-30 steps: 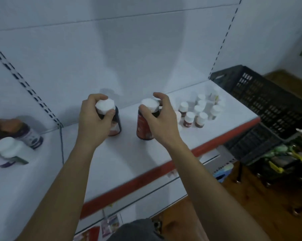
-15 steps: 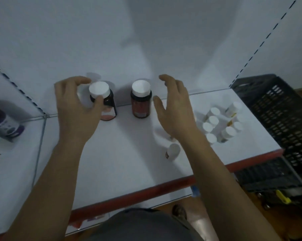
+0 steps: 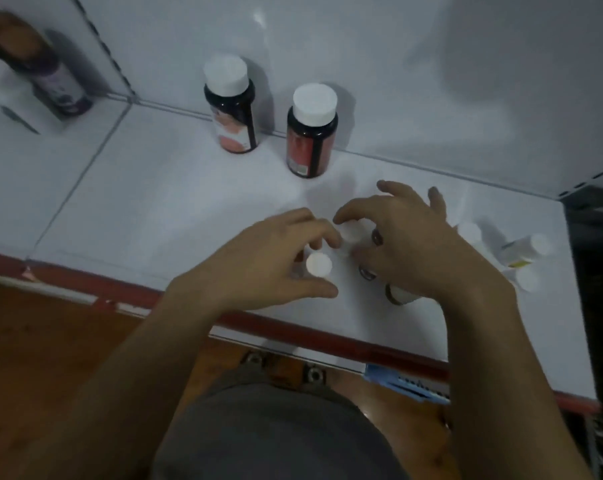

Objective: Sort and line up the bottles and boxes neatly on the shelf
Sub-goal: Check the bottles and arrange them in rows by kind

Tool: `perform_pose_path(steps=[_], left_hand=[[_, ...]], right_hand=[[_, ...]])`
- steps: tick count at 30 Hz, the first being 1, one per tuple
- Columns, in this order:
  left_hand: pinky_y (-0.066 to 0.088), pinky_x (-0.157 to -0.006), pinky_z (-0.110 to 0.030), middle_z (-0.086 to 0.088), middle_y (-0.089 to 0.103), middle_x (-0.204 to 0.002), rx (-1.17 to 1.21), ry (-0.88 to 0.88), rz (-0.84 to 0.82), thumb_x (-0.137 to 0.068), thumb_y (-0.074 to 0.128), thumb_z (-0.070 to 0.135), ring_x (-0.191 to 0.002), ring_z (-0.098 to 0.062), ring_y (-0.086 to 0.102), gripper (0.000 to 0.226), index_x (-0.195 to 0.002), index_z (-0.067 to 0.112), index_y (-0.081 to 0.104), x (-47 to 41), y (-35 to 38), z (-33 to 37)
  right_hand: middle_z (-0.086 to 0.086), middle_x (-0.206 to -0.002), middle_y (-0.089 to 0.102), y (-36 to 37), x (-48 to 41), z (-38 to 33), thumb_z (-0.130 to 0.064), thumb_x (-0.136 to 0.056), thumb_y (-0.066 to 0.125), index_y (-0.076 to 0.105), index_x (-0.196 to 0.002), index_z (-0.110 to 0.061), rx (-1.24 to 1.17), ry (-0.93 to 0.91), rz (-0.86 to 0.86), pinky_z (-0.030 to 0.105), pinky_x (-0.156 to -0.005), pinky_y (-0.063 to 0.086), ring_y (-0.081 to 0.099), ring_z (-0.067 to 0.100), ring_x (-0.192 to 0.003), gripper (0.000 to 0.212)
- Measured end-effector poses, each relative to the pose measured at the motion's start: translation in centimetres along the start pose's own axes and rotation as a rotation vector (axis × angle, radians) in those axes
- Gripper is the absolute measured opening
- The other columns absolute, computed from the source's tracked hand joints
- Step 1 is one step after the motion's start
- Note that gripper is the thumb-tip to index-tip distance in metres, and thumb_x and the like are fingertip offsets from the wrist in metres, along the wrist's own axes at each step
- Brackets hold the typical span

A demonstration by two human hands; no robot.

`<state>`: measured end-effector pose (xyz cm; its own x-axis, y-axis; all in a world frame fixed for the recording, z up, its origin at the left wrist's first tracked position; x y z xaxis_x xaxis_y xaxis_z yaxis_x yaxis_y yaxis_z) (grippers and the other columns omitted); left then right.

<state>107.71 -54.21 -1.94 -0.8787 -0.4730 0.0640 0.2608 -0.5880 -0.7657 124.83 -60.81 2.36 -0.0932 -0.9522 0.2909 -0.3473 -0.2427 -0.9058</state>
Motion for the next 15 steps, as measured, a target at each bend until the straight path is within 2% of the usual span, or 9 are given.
perform_pose_path(steps=[2,4,6,7,9,11,13,15], left_hand=[[0.053,-0.081,-0.031,0.013,0.058,-0.109,0.085,-0.011,0.076,-0.088,0.072,0.049,-0.096,-0.007,0.060,0.031,-0.112,0.032,0.065,0.1,0.8,-0.2],[0.053,-0.081,-0.031,0.012,0.060,-0.106,0.105,-0.061,0.186,-0.092,0.070,0.044,-0.093,-0.009,0.061,0.023,-0.109,0.030,0.067,0.9,0.2,-1.1],[0.051,-0.079,-0.024,0.010,0.061,-0.105,0.063,-0.122,0.335,-0.093,0.069,0.043,-0.091,-0.010,0.061,0.024,-0.110,0.026,0.069,2.9,-1.8,-2.3],[0.048,-0.076,-0.019,0.008,0.062,-0.104,0.053,-0.160,0.410,-0.094,0.069,0.042,-0.089,-0.010,0.060,0.025,-0.111,0.023,0.069,4.3,-3.0,-3.0],[0.044,-0.072,-0.012,0.006,0.064,-0.107,0.039,-0.272,0.571,-0.092,0.071,0.042,-0.087,-0.011,0.060,0.029,-0.113,0.022,0.069,8.6,-5.5,-4.7],[0.047,-0.069,-0.013,0.010,0.065,-0.112,0.064,-0.412,0.736,-0.087,0.075,0.043,-0.087,-0.009,0.061,0.034,-0.116,0.026,0.067,13.4,-7.3,-6.6],[0.055,-0.070,-0.019,0.015,0.065,-0.114,0.130,-0.507,0.902,-0.084,0.079,0.040,-0.090,-0.007,0.064,0.039,-0.118,0.029,0.064,18.1,-8.3,-8.2],[0.058,-0.073,-0.020,0.015,0.066,-0.113,0.181,-0.550,1.057,-0.083,0.080,0.035,-0.093,-0.006,0.066,0.039,-0.117,0.028,0.064,22.7,-9.3,-9.9]], right_hand=[[-0.018,-0.113,0.061,0.4,-0.8,0.0,-0.031,-0.093,0.069,0.059,-0.120,-0.040,0.022,-0.047,0.039,0.066,-0.120,-0.002,0.015,0.016,-0.154,0.030],[-0.017,-0.119,0.063,0.5,-1.5,-0.3,-0.035,-0.093,0.070,0.061,-0.113,-0.037,-0.023,-0.064,0.138,0.065,-0.120,0.004,0.025,0.016,-0.150,0.022],[-0.014,-0.116,0.064,0.4,-2.7,-1.8,-0.036,-0.092,0.070,0.061,-0.108,-0.035,-0.110,-0.111,0.246,0.065,-0.116,0.023,0.044,0.020,-0.135,0.019],[-0.011,-0.111,0.064,0.3,-3.4,-3.0,-0.034,-0.091,0.071,0.061,-0.106,-0.033,-0.155,-0.153,0.295,0.062,-0.109,0.035,0.053,0.020,-0.121,0.019],[-0.009,-0.105,0.066,0.5,-4.8,-6.6,-0.030,-0.089,0.073,0.061,-0.106,-0.027,-0.247,-0.240,0.318,0.048,-0.093,0.049,0.059,0.017,-0.102,0.020],[-0.008,-0.105,0.069,0.9,-6.1,-10.9,-0.027,-0.090,0.073,0.061,-0.107,-0.024,-0.304,-0.301,0.322,0.037,-0.084,0.050,0.062,0.017,-0.097,0.021],[-0.007,-0.104,0.070,1.5,-7.1,-15.4,-0.023,-0.091,0.070,0.062,-0.109,-0.025,-0.338,-0.358,0.351,0.036,-0.081,0.050,0.063,0.017,-0.095,0.020],[-0.006,-0.102,0.069,2.5,-8.0,-20.4,-0.018,-0.093,0.067,0.062,-0.112,-0.025,-0.383,-0.418,0.359,0.036,-0.080,0.050,0.062,0.016,-0.094,0.020]])
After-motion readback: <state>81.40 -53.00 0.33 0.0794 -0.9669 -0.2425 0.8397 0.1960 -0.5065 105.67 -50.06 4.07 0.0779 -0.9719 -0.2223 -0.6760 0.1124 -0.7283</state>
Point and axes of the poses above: each hand's wrist, its own x-axis away from the middle knuckle, its own y-axis out of the palm, z = x × y, the point moved 3 cm from there along -x, towards the middle knuckle
